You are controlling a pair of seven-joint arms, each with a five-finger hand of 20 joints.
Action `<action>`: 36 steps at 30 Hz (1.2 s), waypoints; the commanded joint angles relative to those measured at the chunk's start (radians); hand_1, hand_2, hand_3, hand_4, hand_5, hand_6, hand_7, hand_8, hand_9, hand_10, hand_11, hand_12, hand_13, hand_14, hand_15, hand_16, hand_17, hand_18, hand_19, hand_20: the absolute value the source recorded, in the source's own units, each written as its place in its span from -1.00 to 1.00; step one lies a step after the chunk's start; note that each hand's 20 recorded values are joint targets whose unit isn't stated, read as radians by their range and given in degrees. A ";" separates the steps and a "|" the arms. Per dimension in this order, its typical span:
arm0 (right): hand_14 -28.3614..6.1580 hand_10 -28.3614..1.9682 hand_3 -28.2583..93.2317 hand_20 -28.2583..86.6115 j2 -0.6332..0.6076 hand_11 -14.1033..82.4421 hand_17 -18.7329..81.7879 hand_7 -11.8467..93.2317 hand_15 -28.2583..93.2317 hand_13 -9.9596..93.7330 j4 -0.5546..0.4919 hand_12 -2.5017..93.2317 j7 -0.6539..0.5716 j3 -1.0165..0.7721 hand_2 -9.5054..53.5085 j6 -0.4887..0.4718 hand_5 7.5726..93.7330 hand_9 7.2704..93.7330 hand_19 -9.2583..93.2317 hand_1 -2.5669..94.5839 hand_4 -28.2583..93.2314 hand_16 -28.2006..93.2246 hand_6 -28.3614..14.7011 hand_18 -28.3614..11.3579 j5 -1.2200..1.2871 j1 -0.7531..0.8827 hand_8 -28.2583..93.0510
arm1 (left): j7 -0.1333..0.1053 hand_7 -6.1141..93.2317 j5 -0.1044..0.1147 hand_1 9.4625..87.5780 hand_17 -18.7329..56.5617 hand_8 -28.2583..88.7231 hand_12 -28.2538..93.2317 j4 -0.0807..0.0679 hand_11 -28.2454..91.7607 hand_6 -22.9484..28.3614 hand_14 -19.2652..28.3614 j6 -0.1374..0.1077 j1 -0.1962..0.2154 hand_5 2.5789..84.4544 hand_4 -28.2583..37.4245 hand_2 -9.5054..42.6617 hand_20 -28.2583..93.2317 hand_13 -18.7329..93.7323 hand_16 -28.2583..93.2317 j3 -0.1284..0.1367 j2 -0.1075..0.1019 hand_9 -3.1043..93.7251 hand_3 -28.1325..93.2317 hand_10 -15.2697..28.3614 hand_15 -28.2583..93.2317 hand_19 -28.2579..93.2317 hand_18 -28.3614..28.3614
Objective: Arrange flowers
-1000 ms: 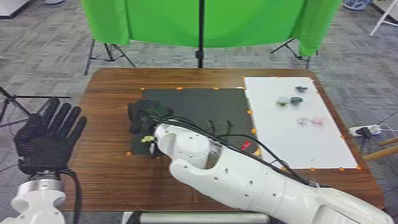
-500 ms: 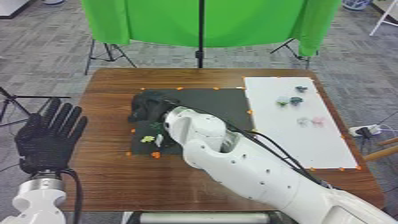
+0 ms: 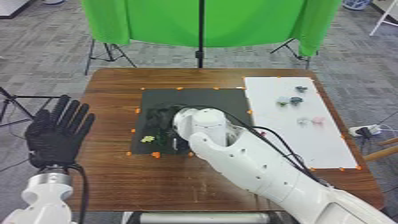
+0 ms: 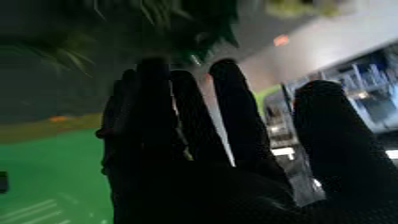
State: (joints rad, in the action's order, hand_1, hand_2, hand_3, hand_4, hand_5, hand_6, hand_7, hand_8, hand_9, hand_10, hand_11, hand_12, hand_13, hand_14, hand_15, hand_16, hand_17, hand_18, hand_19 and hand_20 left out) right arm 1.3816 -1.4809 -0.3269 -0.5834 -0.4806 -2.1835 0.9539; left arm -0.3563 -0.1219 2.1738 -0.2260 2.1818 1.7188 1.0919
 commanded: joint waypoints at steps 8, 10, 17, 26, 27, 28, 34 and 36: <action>-0.64 -0.61 0.74 0.32 0.006 -0.34 -0.32 -0.66 0.58 -0.30 -0.004 -0.56 -0.113 0.010 -0.21 -0.030 -0.05 -0.18 0.70 -0.54 -0.93 -0.29 -0.32 -0.67 0.037 -0.001 -0.69 | 0.021 -0.73 -0.005 -0.61 -0.61 -0.64 -0.36 -0.008 -0.31 0.21 0.35 0.001 0.000 -0.06 -1.00 -0.08 -0.30 -0.21 -0.58 -0.013 0.007 -0.28 0.81 0.30 -0.13 -0.17 0.43; -0.64 -0.61 0.75 0.31 -0.001 -0.34 -0.33 -0.65 0.58 -0.30 -0.017 -0.57 -0.118 0.016 -0.22 -0.025 -0.06 -0.18 0.70 -0.54 -0.93 -0.30 -0.23 -0.67 0.044 -0.001 -0.68 | 0.022 -0.72 -0.004 -0.60 -0.61 -0.64 -0.36 -0.006 -0.31 0.21 0.35 -0.002 0.004 -0.06 -1.00 -0.09 -0.30 -0.21 -0.58 -0.011 0.008 -0.28 0.81 0.30 -0.13 -0.17 0.43; -0.63 -0.58 0.75 0.30 -0.009 -0.36 -0.33 -0.60 0.57 -0.29 -0.043 -0.58 -0.098 0.022 -0.24 -0.025 0.01 -0.18 0.69 -0.52 -0.93 -0.31 -0.14 -0.69 0.065 0.007 -0.69 | 0.020 -0.72 -0.001 -0.60 -0.61 -0.64 -0.36 -0.008 -0.30 0.21 0.35 -0.005 0.003 -0.05 -1.00 -0.08 -0.30 -0.21 -0.58 -0.013 0.004 -0.28 0.81 0.31 -0.13 -0.17 0.43; -0.61 -0.54 0.74 0.30 -0.019 -0.41 -0.32 -0.58 0.55 -0.24 -0.076 -0.60 -0.101 0.022 -0.25 -0.006 0.00 -0.20 0.69 -0.51 -0.93 -0.31 -0.05 -0.72 0.077 0.009 -0.70 | 0.027 -0.72 -0.002 -0.60 -0.61 -0.64 -0.36 -0.007 -0.30 0.22 0.36 -0.011 0.005 -0.05 -1.00 -0.08 -0.30 -0.21 -0.59 -0.009 0.011 -0.27 0.81 0.31 -0.12 -0.17 0.43; -0.62 -0.55 0.74 0.30 -0.022 -0.41 -0.32 -0.57 0.55 -0.24 -0.080 -0.60 -0.096 0.016 -0.25 0.002 0.00 -0.20 0.68 -0.51 -0.93 -0.31 -0.03 -0.73 0.082 0.012 -0.70 | 0.027 -0.72 -0.001 -0.60 -0.61 -0.64 -0.36 -0.008 -0.30 0.22 0.35 -0.013 0.005 -0.05 -1.00 -0.08 -0.30 -0.21 -0.59 -0.009 0.012 -0.27 0.81 0.31 -0.12 -0.17 0.43; -0.62 -0.56 0.74 0.30 -0.023 -0.42 -0.32 -0.57 0.55 -0.24 -0.085 -0.61 -0.104 0.013 -0.25 0.008 0.00 -0.21 0.68 -0.51 -0.93 -0.31 -0.01 -0.73 0.090 0.012 -0.70 | 0.026 -0.72 -0.001 -0.60 -0.61 -0.64 -0.36 -0.008 -0.29 0.22 0.35 -0.014 0.006 -0.05 -1.00 -0.08 -0.30 -0.21 -0.59 -0.009 0.012 -0.27 0.81 0.31 -0.12 -0.17 0.43; -0.64 -0.70 0.73 0.29 -0.038 -0.51 -0.32 -0.55 0.54 -0.24 -0.108 -0.63 -0.112 -0.009 -0.35 0.088 -0.01 -0.33 0.68 -0.50 -0.93 -0.30 0.15 -0.73 0.101 0.007 -0.71 | 0.014 -0.72 0.001 -0.60 -0.61 -0.64 -0.36 -0.004 -0.30 0.22 0.35 -0.016 0.015 -0.05 -1.00 -0.08 -0.30 -0.21 -0.59 -0.006 0.011 -0.28 0.81 0.31 -0.12 -0.17 0.43; -0.66 -0.71 0.73 0.29 -0.033 -0.52 -0.32 -0.55 0.53 -0.23 -0.100 -0.63 -0.109 -0.035 -0.38 0.076 -0.01 -0.33 0.68 -0.49 -0.92 -0.30 0.17 -0.74 0.103 0.009 -0.71 | 0.017 -0.72 -0.001 -0.60 -0.61 -0.64 -0.36 -0.004 -0.30 0.22 0.35 -0.017 0.015 -0.05 -1.00 -0.08 -0.30 -0.21 -0.59 -0.005 0.013 -0.28 0.81 0.31 -0.12 -0.17 0.43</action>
State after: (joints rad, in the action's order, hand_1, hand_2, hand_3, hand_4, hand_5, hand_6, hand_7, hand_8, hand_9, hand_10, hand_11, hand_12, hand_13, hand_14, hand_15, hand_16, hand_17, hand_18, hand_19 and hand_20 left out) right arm 1.3545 -1.5702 -0.4347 -0.5700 -0.4399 -2.0790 0.9723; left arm -0.3413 -0.1230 2.1717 -0.2316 2.1776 1.7089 1.0942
